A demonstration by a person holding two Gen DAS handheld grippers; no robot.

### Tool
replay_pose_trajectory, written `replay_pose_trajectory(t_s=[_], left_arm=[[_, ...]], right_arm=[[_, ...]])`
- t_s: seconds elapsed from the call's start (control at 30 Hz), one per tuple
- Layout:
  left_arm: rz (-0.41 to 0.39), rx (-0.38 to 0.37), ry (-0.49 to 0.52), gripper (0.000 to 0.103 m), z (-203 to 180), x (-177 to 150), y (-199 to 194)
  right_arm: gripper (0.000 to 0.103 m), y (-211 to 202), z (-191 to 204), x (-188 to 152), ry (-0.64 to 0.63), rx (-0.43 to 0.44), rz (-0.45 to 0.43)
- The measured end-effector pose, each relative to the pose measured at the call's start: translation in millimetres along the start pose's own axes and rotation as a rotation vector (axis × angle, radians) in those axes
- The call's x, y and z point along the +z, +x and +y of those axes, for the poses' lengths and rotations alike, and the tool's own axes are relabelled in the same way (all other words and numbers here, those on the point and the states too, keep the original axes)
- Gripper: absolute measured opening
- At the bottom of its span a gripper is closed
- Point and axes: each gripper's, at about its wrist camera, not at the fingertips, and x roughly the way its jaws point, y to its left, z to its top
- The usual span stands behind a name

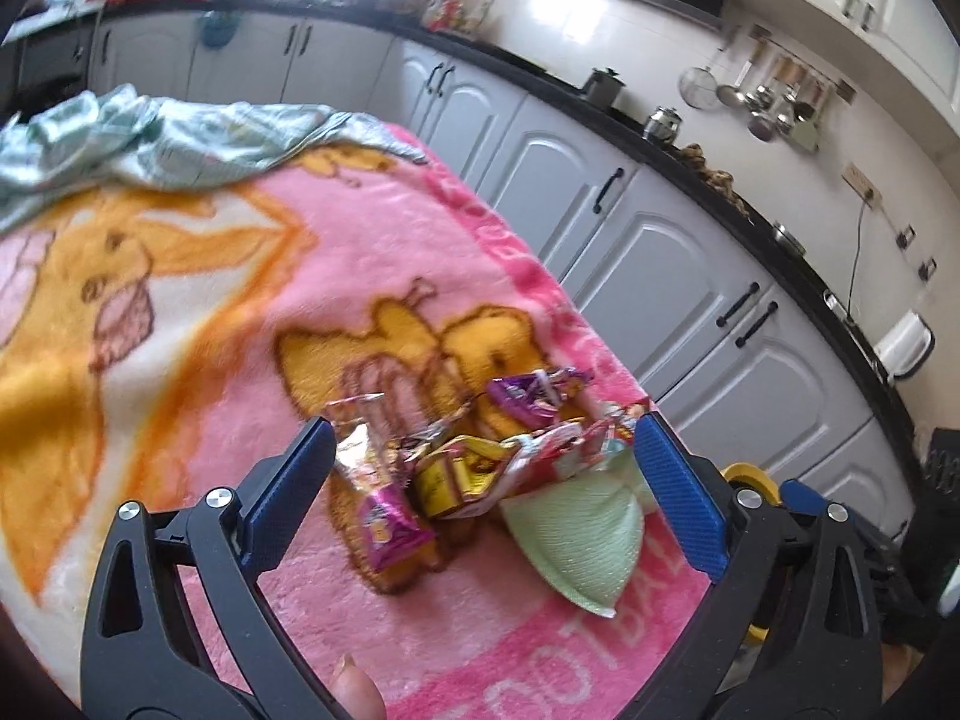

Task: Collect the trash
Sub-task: 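Move both tools back over the wrappers and green sponge on the blanket, then grasp the red ice-cream wrapper with the left tool while the right tool grasps the green sponge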

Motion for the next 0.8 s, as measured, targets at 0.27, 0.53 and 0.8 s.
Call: replay_pose_trajectory(t_s=[0.27, 0.53, 0.8], left_arm=[[0.041, -0.084, 0.091, 0.074, -18, 11, 16], [0.193, -0.154, 0.309, 0.064, -57, 17, 56], [0.336, -0.166, 0.479, 0.050, -81, 1, 91]], right_arm=[[0.079, 46, -7, 0, 0.054, 0.048, 0.091], [0.068, 92, -22, 6, 0.183, 0.177, 0.181], [0.037, 88, -38, 0, 0.283, 0.280, 0.189]])
